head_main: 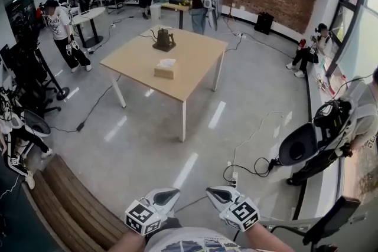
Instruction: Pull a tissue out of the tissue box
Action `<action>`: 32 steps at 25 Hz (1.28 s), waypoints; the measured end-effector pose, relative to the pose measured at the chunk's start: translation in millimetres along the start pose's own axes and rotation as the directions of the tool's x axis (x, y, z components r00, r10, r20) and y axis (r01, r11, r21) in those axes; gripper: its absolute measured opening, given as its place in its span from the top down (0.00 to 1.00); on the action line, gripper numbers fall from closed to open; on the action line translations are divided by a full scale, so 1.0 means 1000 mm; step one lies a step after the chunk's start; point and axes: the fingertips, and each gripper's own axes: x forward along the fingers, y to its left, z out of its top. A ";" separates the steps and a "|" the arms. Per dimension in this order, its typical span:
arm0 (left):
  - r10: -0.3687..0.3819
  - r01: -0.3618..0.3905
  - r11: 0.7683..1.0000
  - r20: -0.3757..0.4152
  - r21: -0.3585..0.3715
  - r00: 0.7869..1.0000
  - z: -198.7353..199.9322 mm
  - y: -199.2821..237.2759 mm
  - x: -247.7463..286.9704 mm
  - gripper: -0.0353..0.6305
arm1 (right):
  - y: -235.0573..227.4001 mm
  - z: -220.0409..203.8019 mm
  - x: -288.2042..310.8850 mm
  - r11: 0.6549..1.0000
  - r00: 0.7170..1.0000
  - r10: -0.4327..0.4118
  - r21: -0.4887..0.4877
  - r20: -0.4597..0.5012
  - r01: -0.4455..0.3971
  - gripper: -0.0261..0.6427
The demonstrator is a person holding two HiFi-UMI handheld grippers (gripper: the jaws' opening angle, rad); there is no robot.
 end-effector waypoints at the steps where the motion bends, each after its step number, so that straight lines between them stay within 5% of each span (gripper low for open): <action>1: -0.001 0.001 1.000 -0.004 0.004 1.000 0.001 0.009 -0.001 0.94 | -0.001 0.006 0.009 1.000 1.000 0.003 -0.011 -0.001 -0.003 0.96; 10: 0.001 0.001 0.995 -0.023 0.099 1.000 0.027 0.091 -0.024 0.94 | 0.004 0.042 0.096 0.998 0.997 0.053 -0.032 -0.059 -0.055 0.96; 21: 0.014 -0.013 1.000 -0.034 0.029 0.999 0.014 0.176 -0.053 0.94 | 0.016 0.066 0.179 0.995 0.990 0.085 -0.048 -0.113 -0.091 0.96; 32: 0.082 -0.080 0.996 -0.047 0.050 0.996 0.039 0.243 -0.021 0.94 | -0.049 0.090 0.244 0.987 0.986 0.148 -0.046 -0.077 -0.152 0.96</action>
